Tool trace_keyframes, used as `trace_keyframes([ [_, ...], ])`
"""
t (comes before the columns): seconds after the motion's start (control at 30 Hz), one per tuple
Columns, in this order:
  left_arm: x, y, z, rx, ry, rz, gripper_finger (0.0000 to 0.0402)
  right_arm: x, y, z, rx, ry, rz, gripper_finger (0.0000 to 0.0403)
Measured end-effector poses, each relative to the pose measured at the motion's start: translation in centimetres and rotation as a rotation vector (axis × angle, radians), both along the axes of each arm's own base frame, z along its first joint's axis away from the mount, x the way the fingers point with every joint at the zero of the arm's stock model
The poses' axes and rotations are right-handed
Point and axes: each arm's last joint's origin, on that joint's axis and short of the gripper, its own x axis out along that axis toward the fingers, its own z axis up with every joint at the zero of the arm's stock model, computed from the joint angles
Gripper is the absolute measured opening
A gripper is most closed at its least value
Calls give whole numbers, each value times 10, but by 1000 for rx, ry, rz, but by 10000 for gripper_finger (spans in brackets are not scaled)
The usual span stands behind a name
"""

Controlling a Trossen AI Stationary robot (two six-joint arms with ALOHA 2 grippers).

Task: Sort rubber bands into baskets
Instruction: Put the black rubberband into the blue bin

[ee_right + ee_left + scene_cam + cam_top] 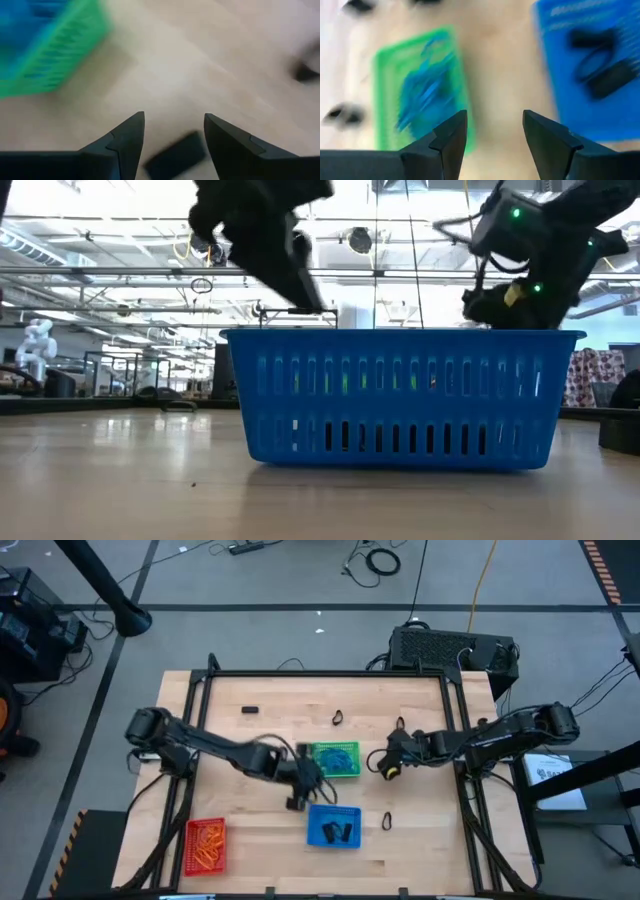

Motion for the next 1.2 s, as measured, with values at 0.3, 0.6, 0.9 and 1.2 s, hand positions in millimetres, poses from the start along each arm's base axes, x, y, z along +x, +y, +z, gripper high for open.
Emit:
trace_keyframes([
  [0.3, -58, 55, 3, 5, -49, 222, 200, -7, -4, -3, 57, 26, -181, 199],
  [0.6, -105, 67, -34, 10, -406, 331, 200, -4, 3, -15, 116, 64, -250, 199],
  [0.9, -126, 75, -52, 38, -725, 568, 200, 4, 10, -23, 157, 59, -218, 166],
  [1.2, -133, 70, -68, -22, -687, 552, 200, 8, 9, -12, 149, 33, -113, 12],
])
